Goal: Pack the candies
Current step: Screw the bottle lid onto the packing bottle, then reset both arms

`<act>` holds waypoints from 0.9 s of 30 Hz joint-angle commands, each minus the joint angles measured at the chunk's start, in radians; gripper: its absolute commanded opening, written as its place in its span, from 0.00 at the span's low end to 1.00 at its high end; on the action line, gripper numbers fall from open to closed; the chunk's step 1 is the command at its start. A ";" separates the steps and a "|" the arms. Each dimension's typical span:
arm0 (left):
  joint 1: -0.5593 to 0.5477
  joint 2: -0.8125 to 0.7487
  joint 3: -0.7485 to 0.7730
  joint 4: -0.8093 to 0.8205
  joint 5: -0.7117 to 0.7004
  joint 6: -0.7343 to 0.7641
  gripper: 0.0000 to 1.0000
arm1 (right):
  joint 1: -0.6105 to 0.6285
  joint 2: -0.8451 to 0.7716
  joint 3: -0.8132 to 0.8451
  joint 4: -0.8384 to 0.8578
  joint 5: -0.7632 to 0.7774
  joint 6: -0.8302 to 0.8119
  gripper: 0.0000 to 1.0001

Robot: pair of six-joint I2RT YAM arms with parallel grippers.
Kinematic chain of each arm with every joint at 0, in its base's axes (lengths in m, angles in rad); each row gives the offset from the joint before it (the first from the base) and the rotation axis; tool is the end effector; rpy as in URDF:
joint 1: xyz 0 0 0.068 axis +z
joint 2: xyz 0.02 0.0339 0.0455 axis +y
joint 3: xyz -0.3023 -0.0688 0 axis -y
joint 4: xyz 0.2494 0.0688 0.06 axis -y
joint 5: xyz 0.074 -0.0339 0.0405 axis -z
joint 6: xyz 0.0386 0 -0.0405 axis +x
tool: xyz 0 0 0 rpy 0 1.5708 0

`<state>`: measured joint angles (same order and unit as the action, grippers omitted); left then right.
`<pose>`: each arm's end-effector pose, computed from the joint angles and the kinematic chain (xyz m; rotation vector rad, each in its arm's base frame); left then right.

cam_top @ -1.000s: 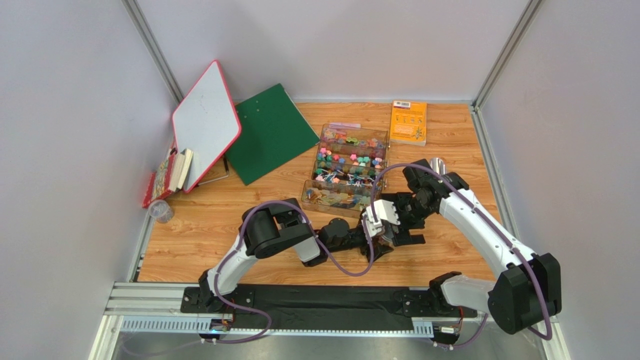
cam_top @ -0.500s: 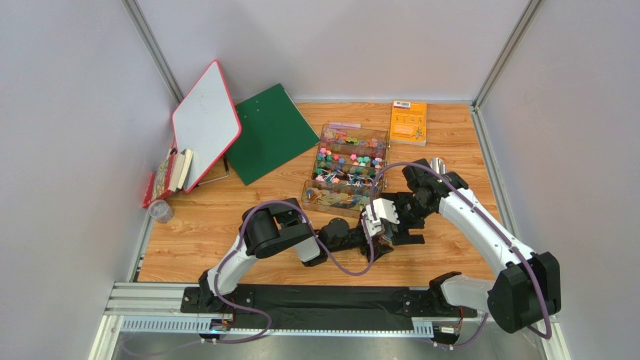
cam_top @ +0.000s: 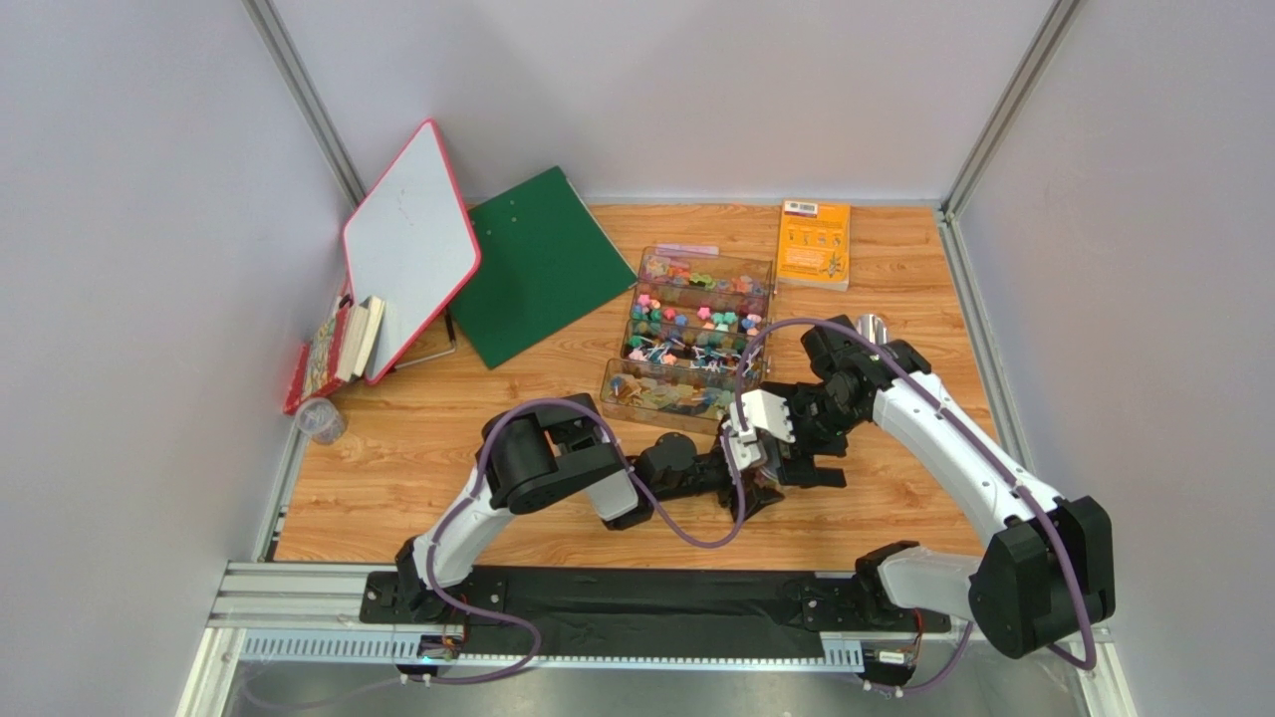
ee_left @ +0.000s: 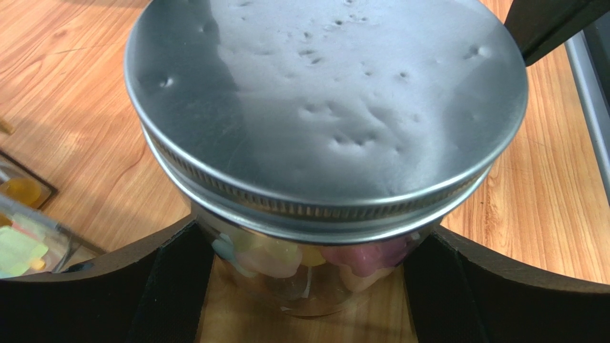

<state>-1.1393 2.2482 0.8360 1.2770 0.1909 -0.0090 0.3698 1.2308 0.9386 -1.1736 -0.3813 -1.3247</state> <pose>0.1686 -0.3836 0.0972 1.0940 1.4435 -1.0011 0.1690 0.0809 0.2749 -2.1510 1.8616 0.4189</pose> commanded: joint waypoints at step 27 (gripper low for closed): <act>0.004 -0.330 -0.074 -0.855 0.001 0.326 1.00 | -0.029 0.059 0.123 -0.241 -0.038 0.119 1.00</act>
<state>-1.1439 1.9480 0.7872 0.7414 0.2672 0.2096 0.3607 1.3155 1.0424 -1.3312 -0.4057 -1.2297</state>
